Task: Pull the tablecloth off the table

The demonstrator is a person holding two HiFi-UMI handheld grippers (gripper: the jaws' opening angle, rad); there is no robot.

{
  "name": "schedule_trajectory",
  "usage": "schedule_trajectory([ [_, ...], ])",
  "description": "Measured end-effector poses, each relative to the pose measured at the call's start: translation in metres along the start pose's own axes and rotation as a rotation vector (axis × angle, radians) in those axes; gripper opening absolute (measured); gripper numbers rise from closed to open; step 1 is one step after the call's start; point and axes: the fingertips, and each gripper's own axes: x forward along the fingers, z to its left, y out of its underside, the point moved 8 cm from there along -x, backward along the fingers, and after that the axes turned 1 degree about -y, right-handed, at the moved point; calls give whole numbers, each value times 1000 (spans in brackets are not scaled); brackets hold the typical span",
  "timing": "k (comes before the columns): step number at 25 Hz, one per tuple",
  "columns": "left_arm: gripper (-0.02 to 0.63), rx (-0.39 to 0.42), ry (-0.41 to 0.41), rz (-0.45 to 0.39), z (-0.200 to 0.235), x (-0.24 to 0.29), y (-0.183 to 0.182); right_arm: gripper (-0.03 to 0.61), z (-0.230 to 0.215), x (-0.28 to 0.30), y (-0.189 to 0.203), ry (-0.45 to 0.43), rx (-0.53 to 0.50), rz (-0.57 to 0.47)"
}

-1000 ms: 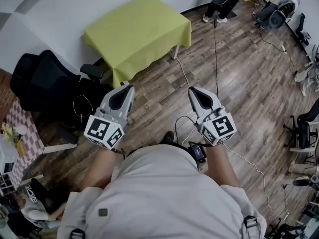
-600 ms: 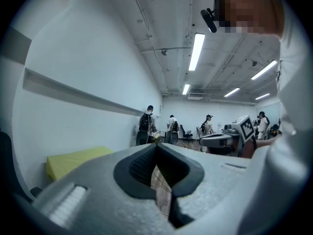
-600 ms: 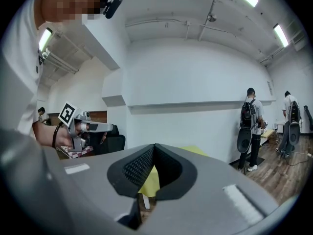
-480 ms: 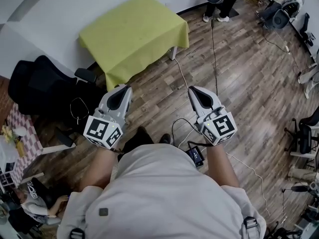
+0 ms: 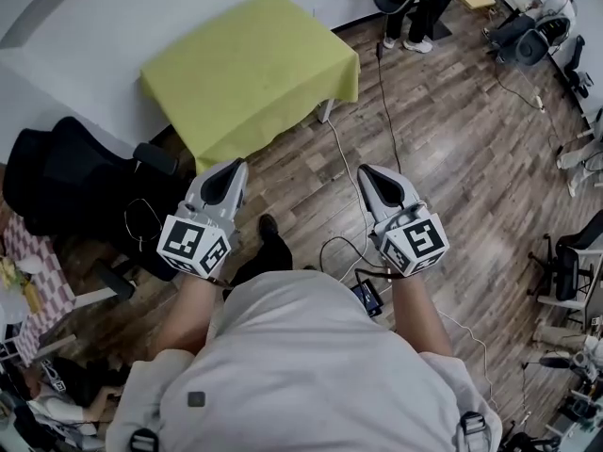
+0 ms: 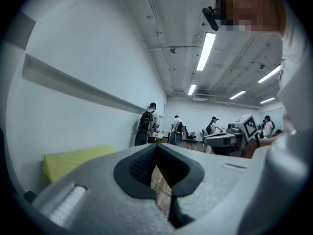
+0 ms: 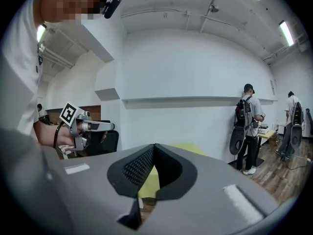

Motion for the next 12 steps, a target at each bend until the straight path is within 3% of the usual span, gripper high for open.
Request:
schedule_trajectory([
  [12,3,-7,50,2,136,71,-27,11,-36,150,-43,33,-20,13],
])
